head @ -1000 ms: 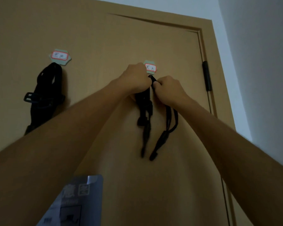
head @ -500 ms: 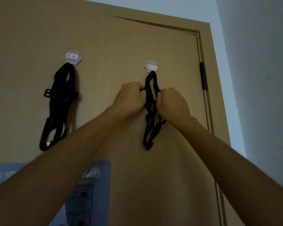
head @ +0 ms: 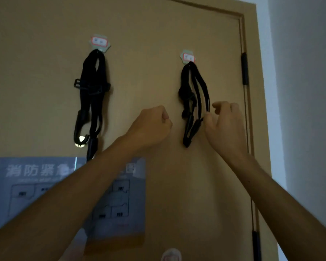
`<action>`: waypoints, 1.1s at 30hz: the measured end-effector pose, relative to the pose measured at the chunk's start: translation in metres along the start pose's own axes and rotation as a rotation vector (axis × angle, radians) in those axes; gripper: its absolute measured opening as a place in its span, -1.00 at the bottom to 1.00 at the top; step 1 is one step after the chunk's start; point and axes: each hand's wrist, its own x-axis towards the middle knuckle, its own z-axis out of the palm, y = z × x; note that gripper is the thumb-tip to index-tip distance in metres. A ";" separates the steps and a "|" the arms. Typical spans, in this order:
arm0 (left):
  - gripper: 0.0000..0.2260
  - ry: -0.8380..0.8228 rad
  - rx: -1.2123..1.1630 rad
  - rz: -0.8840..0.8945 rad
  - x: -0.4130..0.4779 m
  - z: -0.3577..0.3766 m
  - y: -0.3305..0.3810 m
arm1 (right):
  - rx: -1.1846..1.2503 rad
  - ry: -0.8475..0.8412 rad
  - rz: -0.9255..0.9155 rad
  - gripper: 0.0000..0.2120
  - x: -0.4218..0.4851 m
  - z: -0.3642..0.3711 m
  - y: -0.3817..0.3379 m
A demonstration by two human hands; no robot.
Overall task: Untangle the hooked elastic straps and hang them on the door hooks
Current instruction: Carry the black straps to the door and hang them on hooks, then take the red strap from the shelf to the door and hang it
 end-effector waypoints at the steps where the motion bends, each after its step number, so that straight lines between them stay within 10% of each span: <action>1: -0.85 -0.034 -0.021 -0.011 -0.013 0.002 -0.005 | 0.016 -0.009 0.014 -0.67 -0.015 0.000 0.003; 14: -0.95 -0.268 -0.027 -0.355 -0.289 0.018 -0.113 | 0.065 -0.598 0.427 -0.79 -0.299 0.008 0.009; 33: -0.50 -0.687 0.146 -1.493 -0.724 0.004 -0.077 | 0.268 -1.776 0.696 -0.61 -0.652 -0.083 -0.020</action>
